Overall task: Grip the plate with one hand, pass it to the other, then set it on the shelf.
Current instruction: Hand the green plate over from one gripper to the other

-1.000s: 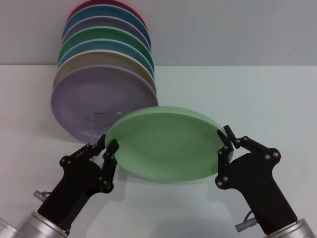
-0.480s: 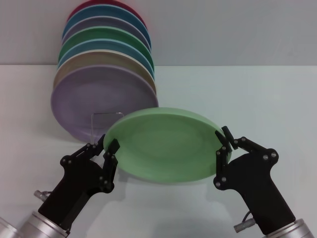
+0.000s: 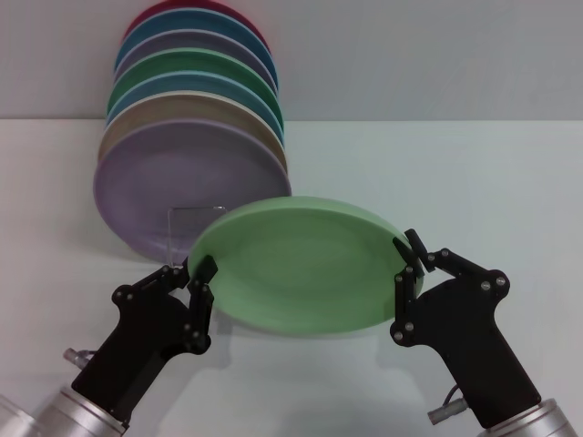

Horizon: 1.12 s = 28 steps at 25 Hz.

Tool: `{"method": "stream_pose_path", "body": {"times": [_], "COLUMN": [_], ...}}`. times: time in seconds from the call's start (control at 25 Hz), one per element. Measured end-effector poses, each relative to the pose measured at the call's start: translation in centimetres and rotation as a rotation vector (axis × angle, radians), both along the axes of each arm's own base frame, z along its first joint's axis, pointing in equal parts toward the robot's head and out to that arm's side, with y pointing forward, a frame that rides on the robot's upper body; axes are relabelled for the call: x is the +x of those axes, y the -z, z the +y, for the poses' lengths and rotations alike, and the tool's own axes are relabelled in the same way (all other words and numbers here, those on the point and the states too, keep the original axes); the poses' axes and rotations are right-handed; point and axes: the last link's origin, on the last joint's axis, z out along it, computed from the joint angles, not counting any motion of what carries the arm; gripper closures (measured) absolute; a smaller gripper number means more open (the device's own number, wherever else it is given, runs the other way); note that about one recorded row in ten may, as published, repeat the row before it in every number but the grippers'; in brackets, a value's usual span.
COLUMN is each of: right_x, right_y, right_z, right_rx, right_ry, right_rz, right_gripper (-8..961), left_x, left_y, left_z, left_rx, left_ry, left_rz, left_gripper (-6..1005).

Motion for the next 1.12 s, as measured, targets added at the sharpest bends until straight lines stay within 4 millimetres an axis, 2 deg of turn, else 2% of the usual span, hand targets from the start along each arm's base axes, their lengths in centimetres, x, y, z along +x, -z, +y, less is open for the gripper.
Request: {"method": "stream_pose_path", "body": {"times": [1.12], "right_x": [0.10], "right_y": [-0.06], "right_z": [0.11], "right_rx": [0.006], "right_ry": [0.009], "right_rz": [-0.002], "right_gripper": [820], "left_x": [-0.24], "left_y": [0.12], "left_z": [0.56], "left_rx": [-0.005], "left_ry": [-0.021], "left_rz": [0.018], "left_gripper": [938]}}
